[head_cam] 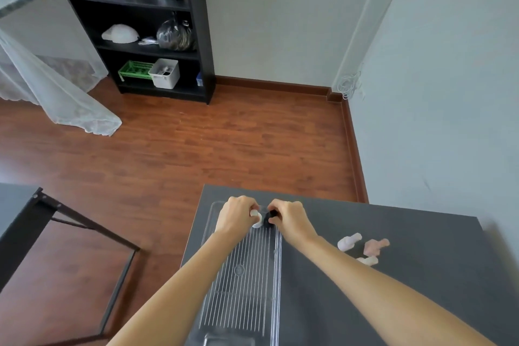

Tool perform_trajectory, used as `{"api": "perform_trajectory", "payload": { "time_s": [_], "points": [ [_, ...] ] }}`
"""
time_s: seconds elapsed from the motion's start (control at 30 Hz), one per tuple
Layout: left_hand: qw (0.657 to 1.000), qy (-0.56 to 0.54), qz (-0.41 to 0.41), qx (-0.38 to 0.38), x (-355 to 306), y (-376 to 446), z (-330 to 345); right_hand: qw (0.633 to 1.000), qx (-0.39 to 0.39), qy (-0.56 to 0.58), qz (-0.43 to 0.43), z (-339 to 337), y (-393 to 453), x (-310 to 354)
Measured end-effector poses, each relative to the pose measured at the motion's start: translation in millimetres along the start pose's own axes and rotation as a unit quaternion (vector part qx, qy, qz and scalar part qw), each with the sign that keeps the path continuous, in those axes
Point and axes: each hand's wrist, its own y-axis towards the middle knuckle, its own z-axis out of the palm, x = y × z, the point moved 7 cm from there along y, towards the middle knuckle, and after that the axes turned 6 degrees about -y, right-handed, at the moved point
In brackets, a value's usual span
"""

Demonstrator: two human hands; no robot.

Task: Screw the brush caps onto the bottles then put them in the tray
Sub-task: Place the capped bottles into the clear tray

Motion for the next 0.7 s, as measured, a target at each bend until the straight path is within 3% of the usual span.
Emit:
{"api": "perform_trajectory", "payload": {
  "time_s": [0.47, 0.7],
  "points": [
    [0.999, 0.030, 0.012, 0.026, -4.7, 14.2, 15.0, 1.000, 0.005, -0.004, -0.010, -3.5, -2.7, -1.4],
    [0.996, 0.024, 0.080, -0.037, -55.4, 5.2, 0.6, 0.997, -0.072, 0.009, -0.034, -74.2, -19.3, -27.4]
  ]
}}
